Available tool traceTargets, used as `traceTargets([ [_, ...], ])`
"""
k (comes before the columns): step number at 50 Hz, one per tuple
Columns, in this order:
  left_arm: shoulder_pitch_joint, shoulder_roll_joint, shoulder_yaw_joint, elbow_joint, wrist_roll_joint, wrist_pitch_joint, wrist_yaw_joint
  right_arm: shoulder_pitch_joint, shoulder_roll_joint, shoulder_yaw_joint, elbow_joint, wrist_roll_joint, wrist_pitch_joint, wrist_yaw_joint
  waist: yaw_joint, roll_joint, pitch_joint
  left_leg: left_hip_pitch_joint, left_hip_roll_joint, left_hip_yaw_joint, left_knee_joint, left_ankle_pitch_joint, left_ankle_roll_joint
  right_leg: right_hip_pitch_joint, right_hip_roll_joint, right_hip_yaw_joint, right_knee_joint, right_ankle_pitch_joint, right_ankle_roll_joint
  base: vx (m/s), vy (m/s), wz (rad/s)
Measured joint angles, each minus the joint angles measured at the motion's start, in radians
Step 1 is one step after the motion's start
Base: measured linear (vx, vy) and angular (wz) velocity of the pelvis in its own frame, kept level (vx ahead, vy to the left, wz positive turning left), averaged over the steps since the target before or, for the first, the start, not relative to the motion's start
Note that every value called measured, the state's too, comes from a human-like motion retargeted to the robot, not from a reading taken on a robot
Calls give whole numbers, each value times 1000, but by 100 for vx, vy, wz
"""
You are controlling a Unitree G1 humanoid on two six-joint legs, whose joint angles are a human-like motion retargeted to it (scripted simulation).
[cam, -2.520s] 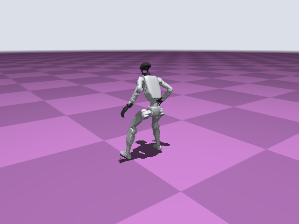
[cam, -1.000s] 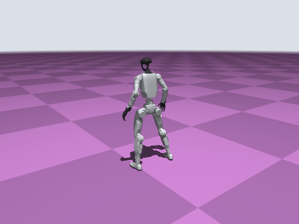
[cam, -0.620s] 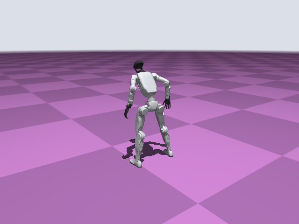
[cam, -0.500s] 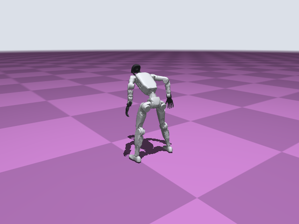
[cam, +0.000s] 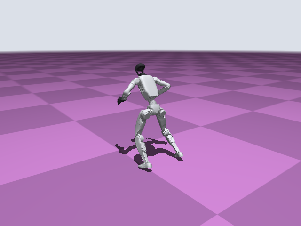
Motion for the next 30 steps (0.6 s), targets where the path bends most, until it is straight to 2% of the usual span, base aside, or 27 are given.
traceTargets([
  [2,109,38,14,-58,114,-8,-72,154,8,-61,-69,12,-21,100,25,-4,-97,244,-17,-10,-268,352,-39,239,51,-18,-259,370,27,162,-6,-24],
  [3,171,41,29,-75,164,-6,-107,210,16,-69,-62,21,-27,142,32,-2,-152,331,-27,-37,-385,554,-75,331,81,-14,-386,587,44,155,-4,-14],
  [5,286,33,73,-95,240,7,-159,273,41,-55,7,0,-19,205,39,0,-238,453,-54,-109,-539,805,-156,457,130,17,-555,879,84,144,-2,-12],
  [7,362,25,125,-96,292,19,-153,267,53,-25,121,-98,6,217,46,-2,-258,507,-78,-142,-555,782,-174,491,156,50,-549,874,77,125,1,-30],
  [10,423,14,185,-60,348,19,-89,197,44,26,310,-303,49,165,66,-11,-230,507,-88,-89,-518,678,-161,444,158,46,-453,770,48,104,2,-50],
  [13,441,-10,207,19,359,20,-50,100,34,86,518,-434,87,96,70,-32,-194,453,-72,20,-544,568,-143,386,148,4,-501,653,88,92,2,-22],
  [16,445,-10,204,101,388,18,-72,17,39,142,700,-442,98,77,52,-45,-162,403,-38,123,-637,438,-151,357,152,-77,-662,539,128,89,-4,10],
  [19,440,21,181,167,431,26,-126,-39,54,173,832,-392,92,109,45,-49,-144,358,14,212,-757,323,-186,298,187,-135,-796,421,132,91,-14,-2],
  [22,423,49,149,212,428,33,-168,-49,60,152,903,-390,87,143,33,-47,-119,318,40,255,-839,206,-197,230,207,-119,-840,272,132,94,-7,22],
  [23,408,54,134,224,421,32,-172,-44,61,133,911,-407,86,144,31,-43,-104,301,45,244,-846,182,-197,206,213,-97,-829,236,132,93,-5,29],
  [25,365,54,99,245,428,28,-162,-30,70,95,913,-426,84,120,33,-37,-58,265,43,146,-810,228,-181,177,214,-32,-793,274,132,90,7,38],
  [27,281,22,70,287,462,42,-137,-51,84,75,933,-377,81,65,14,-59,32,112,-75,-21,-508,372,-64,103,112,83,-625,432,101,68,32,67],
  [28,228,0,69,321,473,57,-126,-86,102,78,958,-332,79,37,10,-43,81,-24,-80,-95,-247,385,-46,-3,126,127,-407,432,36,52,15,40],
  [29,178,-33,68,365,471,75,-117,-132,128,94,997,-286,88,2,11,-33,128,-121,-80,-135,-38,347,-46,-100,135,159,-190,386,18,47,3,15],
  [30,131,-71,68,414,463,95,-108,-182,158,116,1043,-240,103,-35,13,-26,173,-198,-77,-159,145,284,-55,-194,141,186,25,317,25,55,2,11],
])
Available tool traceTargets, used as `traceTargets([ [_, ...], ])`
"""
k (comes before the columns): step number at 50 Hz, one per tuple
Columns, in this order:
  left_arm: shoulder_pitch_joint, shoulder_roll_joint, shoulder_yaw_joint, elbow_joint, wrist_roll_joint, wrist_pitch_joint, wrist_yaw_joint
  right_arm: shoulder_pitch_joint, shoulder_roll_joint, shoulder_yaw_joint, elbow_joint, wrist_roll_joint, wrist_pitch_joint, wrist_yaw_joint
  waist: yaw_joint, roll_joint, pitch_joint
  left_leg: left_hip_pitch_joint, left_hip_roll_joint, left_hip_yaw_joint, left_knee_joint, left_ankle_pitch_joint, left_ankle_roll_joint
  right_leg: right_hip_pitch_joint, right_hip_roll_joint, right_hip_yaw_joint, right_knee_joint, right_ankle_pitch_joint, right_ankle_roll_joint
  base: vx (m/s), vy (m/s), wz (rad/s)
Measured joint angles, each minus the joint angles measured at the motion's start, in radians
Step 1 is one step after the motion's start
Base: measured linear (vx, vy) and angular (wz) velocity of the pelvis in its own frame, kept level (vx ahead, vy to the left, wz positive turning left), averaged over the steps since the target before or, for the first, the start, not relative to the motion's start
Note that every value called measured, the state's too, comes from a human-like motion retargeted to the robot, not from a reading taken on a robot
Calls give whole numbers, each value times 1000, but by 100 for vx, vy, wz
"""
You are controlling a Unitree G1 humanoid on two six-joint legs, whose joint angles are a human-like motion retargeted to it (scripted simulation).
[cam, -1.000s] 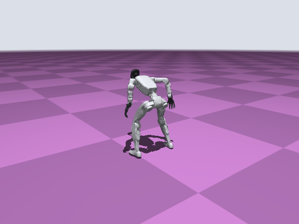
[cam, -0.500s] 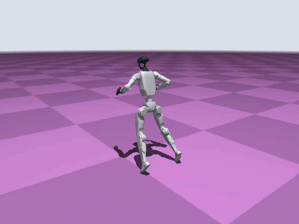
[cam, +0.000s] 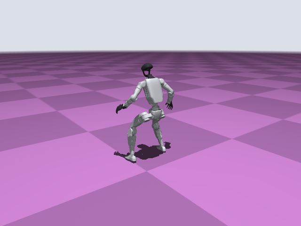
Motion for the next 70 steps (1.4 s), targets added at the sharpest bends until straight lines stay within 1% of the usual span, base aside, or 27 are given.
traceTargets([
  [1,-13,-50,-11,57,3,15,8,-32,40,24,44,33,10,-42,-9,1,12,-11,11,0,84,-79,1,-11,-11,-3,91,-77,8,58,2,10],
  [2,-27,-96,-25,109,-1,32,18,-65,72,53,79,64,23,-73,-17,2,20,-20,17,-1,147,-141,13,-22,-17,-2,158,-140,-1,51,1,3],
  [3,-45,-136,-44,150,-18,53,32,-101,92,90,96,87,41,-81,-21,2,20,-26,15,-3,167,-169,50,-33,-12,7,180,-178,-47,46,2,-7],
  [4,-40,-161,-70,174,-5,49,38,-107,108,107,85,77,34,-98,-27,4,20,-7,21,3,180,-184,51,-11,-13,6,189,-199,-65,48,3,-10],
  [5,-24,-180,-98,190,23,32,40,-97,121,114,61,51,16,-119,-34,8,20,26,31,12,189,-192,33,27,-19,-1,192,-212,-68,53,4,-13],
  [7,7,-170,-143,193,137,-4,11,-70,123,127,-10,-55,-4,-119,-32,6,10,122,44,36,114,-190,23,119,-15,-14,111,-203,-54,46,4,-26],
  [8,27,-157,-154,192,200,-19,-6,-59,122,135,-34,-104,-9,-112,-29,3,0,183,51,51,51,-187,20,178,-12,-24,45,-193,-47,36,2,-34],
  [10,41,-139,-163,206,259,-29,-40,-75,118,161,-33,-150,9,-63,-24,-13,-16,328,40,85,-166,-141,34,302,-14,-39,-154,-138,-45,28,2,-31],
  [12,91,-156,-146,239,282,-45,-74,-65,117,171,8,-158,1,27,-26,-12,-76,446,41,113,-373,-78,12,410,-14,-79,-338,-90,-9,33,3,-19],
  [15,155,-202,-110,300,237,-53,-138,-57,105,180,114,-169,1,182,-20,9,-203,562,50,148,-643,30,-17,509,-2,-145,-554,-38,29,34,4,-22],
  [16,169,-215,-100,316,217,-52,-152,-55,100,184,148,-188,7,209,-13,12,-248,583,50,161,-703,54,-20,523,-2,-160,-604,7,32,32,4,-27],
  [18,185,-236,-87,343,183,-52,-167,-57,91,194,214,-234,17,242,2,13,-327,617,45,187,-795,78,-24,543,-8,-180,-692,95,43,27,3,-25],
  [20,170,-246,-88,374,165,-54,-156,-77,89,210,281,-267,27,235,18,3,-374,639,38,211,-838,64,-29,561,-23,-186,-748,126,63,21,0,-14],
  [22,111,-249,-103,433,181,-57,-123,-126,99,236,359,-269,34,193,33,-12,-376,650,30,220,-830,35,-31,581,-44,-196,-757,96,83,15,-2,-2],
  [25,-2,-273,-118,577,279,-42,-79,-215,128,278,476,-289,47,129,47,-24,-345,654,24,212,-768,-8,-22,598,-61,-199,-714,47,89,13,-1,3],
  [28,-54,-314,-112,686,404,-4,-94,-249,134,298,492,-345,59,160,50,-12,-336,667,25,204,-738,-42,-13,614,-53,-194,-686,11,76,14,1,4],
  [30,-58,-331,-117,702,438,6,-123,-249,128,302,455,-345,55,205,46,-8,-348,678,22,199,-746,-56,-9,631,-54,-203,-703,21,76,16,1,15],
  [32,-39,-331,-133,674,423,-9,-152,-236,126,297,406,-315,42,229,37,-5,-368,691,22,195,-772,-47,-12,649,-58,-222,-726,45,85,17,0,21],
  [35,10,-314,-170,603,383,-42,-169,-208,133,291,348,-277,25,215,31,-2,-397,705,26,190,-807,-11,-28,671,-57,-244,-755,55,96,17,0,12],
  [37,57,-302,-183,551,357,-62,-202,-180,139,289,325,-301,0,214,30,4,-410,712,32,185,-806,-16,-36,690,-48,-253,-768,50,87,16,0,3],
  [40,108,-300,-169,501,339,-63,-222,-140,149,270,291,-321,-10,209,44,6,-415,717,34,189,-807,-16,-24,702,-44,-258,-785,51,80,13,0,-4],
  [43,156,-314,-121,487,315,-60,-236,-95,163,251,258,-323,-13,217,57,3,-416,728,36,194,-832,-12,-23,705,-43,-262,-796,51,81,10,-1,-3],
  [48,232,-368,-35,535,229,-45,-213,-43,190,236,255,-322,-15,215,55,-1,-408,749,38,197,-875,-9,-26,711,-40,-273,-801,43,84,9,-1,5],
  [53,281,-430,29,616,97,-21,-212,-25,208,222,328,-310,0,221,54,7,-397,762,46,202,-907,-10,-22,713,-33,-279,-812,38,81,6,-1,0],
  [58,326,-459,79,655,27,-5,-210,-13,213,201,393,-303,11,228,55,11,-390,753,50,208,-898,-15,-25,706,-29,-276,-816,35,82,0,0,0],
  [65,348,-474,120,685,44,-1,-150,5,211,176,417,-281,7,211,55,13,-378,762,54,222,-900,-21,-23,705,-25,-267,-817,27,81,0,0,0],
  [70,314,-479,107,721,97,-2,-128,-16,213,185,444,-298,6,209,44,11,-369,759,55,220,-887,-24,-26,709,-25,-267,-813,22,82,0,0,0],
])
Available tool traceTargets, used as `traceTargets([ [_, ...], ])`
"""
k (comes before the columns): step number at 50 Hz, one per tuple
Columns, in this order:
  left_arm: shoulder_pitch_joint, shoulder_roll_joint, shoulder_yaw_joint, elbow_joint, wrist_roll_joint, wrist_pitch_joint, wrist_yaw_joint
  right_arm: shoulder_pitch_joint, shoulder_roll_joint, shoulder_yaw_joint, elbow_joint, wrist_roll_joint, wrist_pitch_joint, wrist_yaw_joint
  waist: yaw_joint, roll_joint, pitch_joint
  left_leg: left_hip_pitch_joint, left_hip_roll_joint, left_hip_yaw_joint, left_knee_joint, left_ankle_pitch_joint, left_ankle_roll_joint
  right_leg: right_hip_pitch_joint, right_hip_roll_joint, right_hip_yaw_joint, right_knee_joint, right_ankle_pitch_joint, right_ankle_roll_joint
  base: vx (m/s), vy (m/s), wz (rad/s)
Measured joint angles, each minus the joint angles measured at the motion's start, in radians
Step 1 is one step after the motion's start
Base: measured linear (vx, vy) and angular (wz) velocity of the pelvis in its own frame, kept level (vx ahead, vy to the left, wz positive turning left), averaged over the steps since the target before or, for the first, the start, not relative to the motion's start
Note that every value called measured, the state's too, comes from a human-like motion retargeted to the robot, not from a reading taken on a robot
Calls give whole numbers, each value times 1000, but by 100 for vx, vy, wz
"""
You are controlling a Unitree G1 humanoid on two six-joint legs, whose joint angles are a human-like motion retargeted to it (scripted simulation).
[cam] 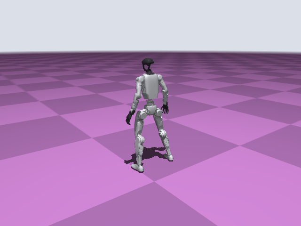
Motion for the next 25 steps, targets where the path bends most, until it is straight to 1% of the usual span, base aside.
traceTargets([
  [4,-50,1,-19,15,43,1,6,-20,-4,17,-13,-34,6,3,-3,-3,2,-13,-1,-4,21,-4,4,0,-2,-2,1,-3,0,0,0,0],
  [7,-81,11,-33,-14,68,-4,3,-41,-12,32,-41,-61,13,-1,-6,-4,7,-14,-2,-4,24,-5,4,0,-3,-2,2,-5,1,0,0,0],
  [12,-118,48,-77,-119,107,-26,-4,-87,-31,44,-85,-85,20,-23,-21,-4,22,-16,-3,-11,16,-3,4,1,-3,-10,1,-5,4,-1,0,4],
  [15,-138,83,-112,-205,128,-44,-8,-107,-50,43,-132,-77,15,-41,-32,-6,44,-36,-6,-24,19,3,3,-7,-6,-19,2,1,7,-5,0,22],
  [20,-164,149,-144,-375,119,-82,-1,-94,-102,31,-303,-32,-17,-91,-32,-10,114,-92,-15,-44,25,22,6,-48,-12,-24,-1,25,16,-11,1,16],
  [25,-152,191,-122,-528,37,-117,24,-52,-148,-7,-521,19,-58,-139,-32,-8,234,-168,-19,-52,9,56,5,-122,-9,-16,-26,68,24,-19,-1,0],
])
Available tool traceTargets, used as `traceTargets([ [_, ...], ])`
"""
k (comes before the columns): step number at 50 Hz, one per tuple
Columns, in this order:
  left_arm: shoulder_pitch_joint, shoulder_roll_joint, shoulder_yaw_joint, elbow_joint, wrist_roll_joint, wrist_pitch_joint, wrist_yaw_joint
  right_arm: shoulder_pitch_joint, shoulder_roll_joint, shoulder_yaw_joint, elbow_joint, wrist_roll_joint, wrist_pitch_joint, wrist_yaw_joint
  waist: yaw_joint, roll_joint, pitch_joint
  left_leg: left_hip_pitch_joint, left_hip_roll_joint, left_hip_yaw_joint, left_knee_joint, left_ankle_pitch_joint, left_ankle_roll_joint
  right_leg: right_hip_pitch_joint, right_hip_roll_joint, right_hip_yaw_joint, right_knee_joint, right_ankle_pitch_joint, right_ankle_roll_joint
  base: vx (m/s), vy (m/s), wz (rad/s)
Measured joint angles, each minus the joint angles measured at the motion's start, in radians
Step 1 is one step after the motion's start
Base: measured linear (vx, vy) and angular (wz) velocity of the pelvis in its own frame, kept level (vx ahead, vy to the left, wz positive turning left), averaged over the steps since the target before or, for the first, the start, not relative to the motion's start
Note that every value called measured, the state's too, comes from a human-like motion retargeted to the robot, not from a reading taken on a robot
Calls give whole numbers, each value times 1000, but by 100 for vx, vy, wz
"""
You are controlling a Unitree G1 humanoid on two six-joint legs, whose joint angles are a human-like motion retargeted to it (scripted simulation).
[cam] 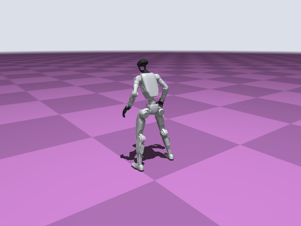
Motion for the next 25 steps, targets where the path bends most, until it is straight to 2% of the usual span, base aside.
traceTargets([
  [3,-26,7,25,-34,-35,14,40,-11,-12,-20,-93,41,30,-48,9,8,104,-56,22,10,-46,50,-8,-75,31,15,-35,49,0,-30,-6,-22],
  [5,-31,1,34,-42,-55,10,55,-6,-22,-24,-141,34,24,-61,-2,5,145,-131,8,10,-56,70,3,-150,22,30,-52,71,0,-31,7,0],
  [8,-22,-6,43,-65,-85,1,104,14,-39,-25,-208,-9,19,-87,-30,-5,155,-335,-18,7,4,78,24,-348,-5,72,-14,55,-10,-34,12,7],
  [10,-30,-1,63,-98,-97,-11,146,10,-46,-41,-264,-48,18,-120,-46,-4,155,-538,-13,-2,122,52,35,-554,-3,112,103,20,-20,-32,7,9],
  [12,10,7,100,-154,-40,-31,180,50,-33,-92,-349,-72,-7,-178,-67,12,155,-782,10,-37,414,-60,25,-748,4,134,317,-58,-13,-20,5,23],
  [15,12,13,179,-225,-102,-48,262,33,-46,-148,-425,-74,-8,-271,-87,29,155,-1065,10,-92,674,-123,41,-1010,4,172,554,-134,-52,-16,2,11],
  [18,-11,1,239,-273,-216,-59,341,16,-46,-196,-475,-55,-2,-351,-92,40,155,-1255,1,-133,928,-209,86,-1208,-8,212,838,-271,-102,3,-1,5],
  [22,-100,8,257,-302,-321,-62,418,-51,-62,-207,-491,-31,9,-440,-95,55,155,-1372,-14,-172,1204,-329,132,-1337,-30,262,1152,-445,-186,23,-4,23],
  [25,-182,39,233,-309,-363,-58,418,-135,-84,-181,-474,-23,16,-475,-98,54,155,-1345,-11,-181,1327,-405,141,-1319,-52,287,1299,-545,-217,43,-7,21],
])
